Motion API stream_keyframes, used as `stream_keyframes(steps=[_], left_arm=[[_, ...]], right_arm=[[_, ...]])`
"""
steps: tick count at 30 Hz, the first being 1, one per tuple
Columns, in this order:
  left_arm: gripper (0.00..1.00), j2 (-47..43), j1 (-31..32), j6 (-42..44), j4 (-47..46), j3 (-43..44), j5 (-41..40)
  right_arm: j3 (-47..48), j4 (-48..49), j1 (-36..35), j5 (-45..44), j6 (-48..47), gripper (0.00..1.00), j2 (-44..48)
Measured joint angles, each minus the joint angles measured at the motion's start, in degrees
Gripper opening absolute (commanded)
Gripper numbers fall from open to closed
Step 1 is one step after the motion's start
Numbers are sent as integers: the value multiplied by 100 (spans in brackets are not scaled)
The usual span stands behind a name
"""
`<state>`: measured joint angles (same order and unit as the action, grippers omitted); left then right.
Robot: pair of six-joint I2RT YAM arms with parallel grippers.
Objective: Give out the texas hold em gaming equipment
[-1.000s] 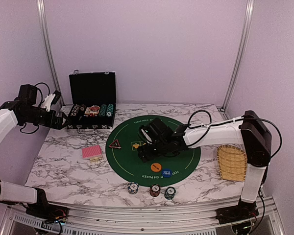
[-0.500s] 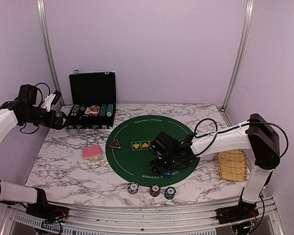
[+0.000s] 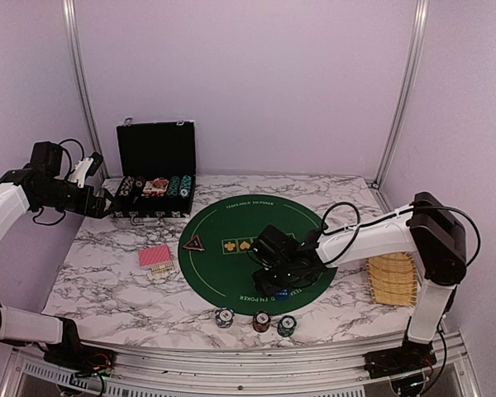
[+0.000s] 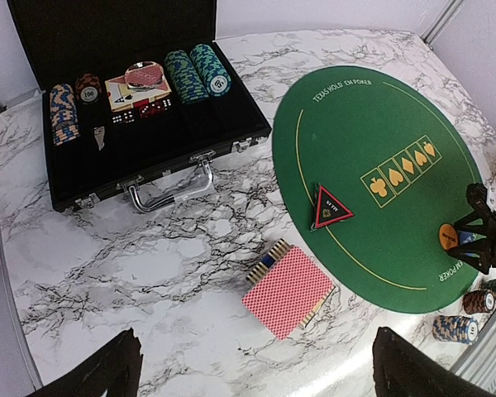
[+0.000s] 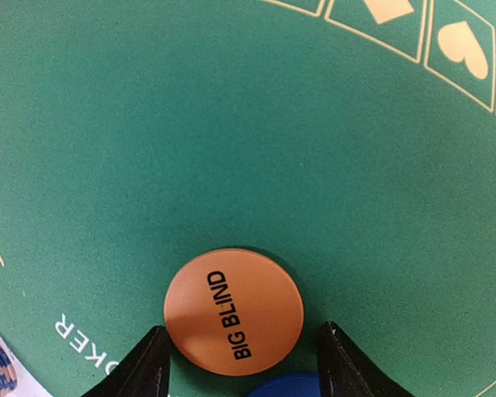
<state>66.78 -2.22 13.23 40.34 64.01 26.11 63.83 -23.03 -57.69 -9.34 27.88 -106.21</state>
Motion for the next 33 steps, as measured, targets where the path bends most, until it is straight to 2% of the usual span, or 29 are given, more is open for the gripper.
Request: stream_keyframes(steps=[6,14,22,28,33], left_arm=[[99,0,0,15,35,0,0],[99,0,0,39,48,2,-2],[99,-22,0,116,85,2,-20],[99,-35,0,144,144,2,-59],[99,-44,0,164,155,2,-66]], right_arm=[[133,7,2,-90,-2,44,-116],[328,114,98,-144,-42,42,-260],[647,109,396,-299,-199,62,-496],[588,107,234,-389,-216,70,-424],[387,114,-85,-400,-98,70,-260]])
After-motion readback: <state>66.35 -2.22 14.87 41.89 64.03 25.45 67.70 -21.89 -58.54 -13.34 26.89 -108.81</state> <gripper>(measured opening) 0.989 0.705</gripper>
